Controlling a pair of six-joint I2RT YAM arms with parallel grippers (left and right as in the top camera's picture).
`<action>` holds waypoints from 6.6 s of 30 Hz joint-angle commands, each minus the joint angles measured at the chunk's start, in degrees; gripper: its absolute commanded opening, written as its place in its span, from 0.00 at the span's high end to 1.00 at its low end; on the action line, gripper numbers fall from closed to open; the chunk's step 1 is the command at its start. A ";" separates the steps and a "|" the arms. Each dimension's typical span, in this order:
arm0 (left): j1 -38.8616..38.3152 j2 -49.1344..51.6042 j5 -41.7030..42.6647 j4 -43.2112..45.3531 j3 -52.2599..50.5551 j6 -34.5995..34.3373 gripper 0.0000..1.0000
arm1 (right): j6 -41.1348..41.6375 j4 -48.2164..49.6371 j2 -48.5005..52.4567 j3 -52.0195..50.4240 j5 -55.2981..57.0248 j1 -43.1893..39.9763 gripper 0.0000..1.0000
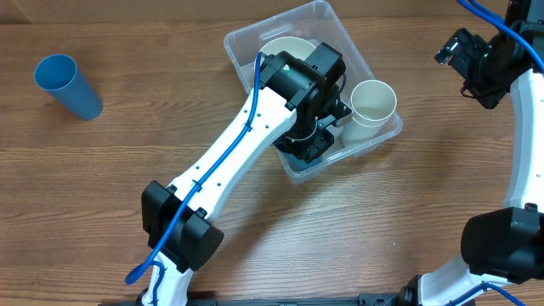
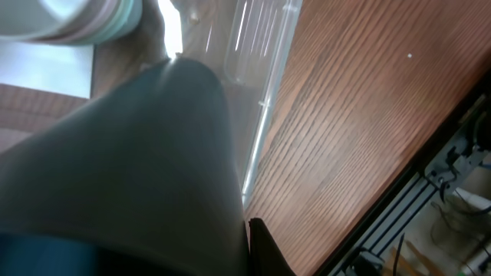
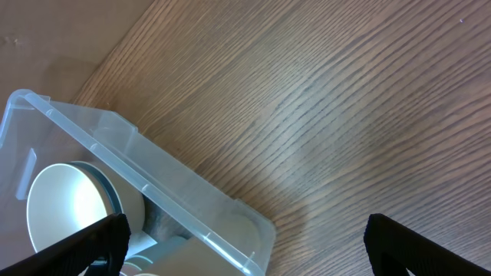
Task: Pack container
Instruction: 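Carry the teal tumbler over the bin's front left corner, then lower the teal tumbler into the bin and open the left gripper, then move the left gripper to the second teal tumbler and grasp it, then carry the second teal tumbler over the bin and stack it on the first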
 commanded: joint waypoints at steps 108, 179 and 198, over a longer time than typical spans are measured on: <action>42.91 -0.83 -14.16 3.50 13.53 -9.42 0.43 | 0.13 0.31 -0.81 1.25 0.48 -0.09 0.00; 6.67 -8.31 -7.69 4.76 18.10 2.14 0.96 | 0.13 0.31 -0.81 1.25 0.50 -0.09 0.00; 3.19 -7.85 -6.32 -7.19 18.05 -1.07 0.96 | 0.11 0.31 -0.81 1.25 0.50 -0.09 0.00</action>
